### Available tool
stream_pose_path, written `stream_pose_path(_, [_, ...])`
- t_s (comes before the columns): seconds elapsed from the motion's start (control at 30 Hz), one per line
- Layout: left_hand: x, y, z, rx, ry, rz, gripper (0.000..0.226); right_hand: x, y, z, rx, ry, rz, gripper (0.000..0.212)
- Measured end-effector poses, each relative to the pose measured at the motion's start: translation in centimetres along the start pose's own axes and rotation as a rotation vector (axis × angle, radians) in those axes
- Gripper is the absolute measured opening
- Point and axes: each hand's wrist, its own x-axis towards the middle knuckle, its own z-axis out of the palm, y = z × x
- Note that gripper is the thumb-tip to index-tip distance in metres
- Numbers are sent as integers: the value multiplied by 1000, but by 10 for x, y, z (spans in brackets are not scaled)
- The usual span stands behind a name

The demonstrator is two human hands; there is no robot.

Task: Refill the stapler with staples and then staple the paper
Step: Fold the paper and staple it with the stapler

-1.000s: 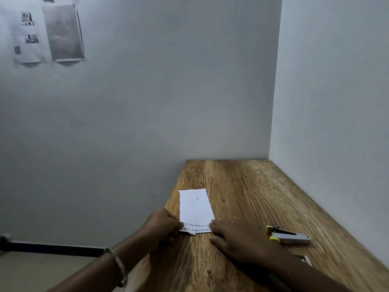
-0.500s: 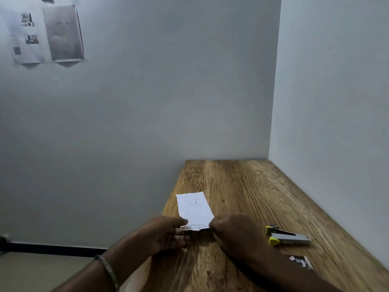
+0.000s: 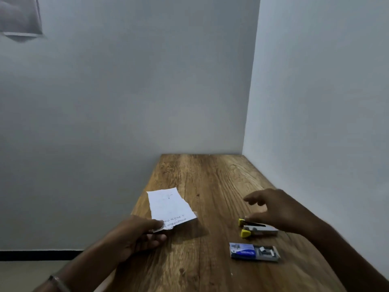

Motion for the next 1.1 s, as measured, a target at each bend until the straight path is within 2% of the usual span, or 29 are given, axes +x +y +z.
stream_pose_path(0.07, [0,-1,1,-8,-12,14,28,-11,12,7,-18,-99,33,67])
stream_pose_path(0.13, [0,-1,3,0,-20,26,29,-18,19,15,0,-145,46,66])
stream_pose_path(0.3, [-3,-3,5,22,-31,52,30,-18,23,23,12,-111,49,50])
stream_pose_path(0.47, [-2,-2,5,28,-23,54,32,-14,25,30,24,-113,50,50])
stream_pose_path(0.57, [-3,-1,7,36,-21,59,26,-14,26,31,54,-113,60,40])
stream_pose_path(0.63, [-5,-1,9,45,-15,64,19,-15,22,30,120,-75,75,30])
stream_pose_path(0.7, [-7,-1,10,52,-13,66,18,-14,11,27,243,43,64,21])
stream_pose_path(0.77, [-8,0,12,47,-19,67,18,-15,-9,22,507,117,54,18])
stream_pose_path(0.8, [-9,1,12,37,-17,68,17,-14,-22,20,652,93,61,20])
stream_pose_path(0.87, [-10,1,11,13,-5,66,15,-9,-48,21,875,-61,97,28])
stream_pose_path(0.97, [-11,1,11,-13,4,65,16,-5,-81,36,1054,-323,167,36])
stream_pose_path(1.1, [-14,3,11,-41,-11,43,17,-4,-106,63,1297,-526,319,38])
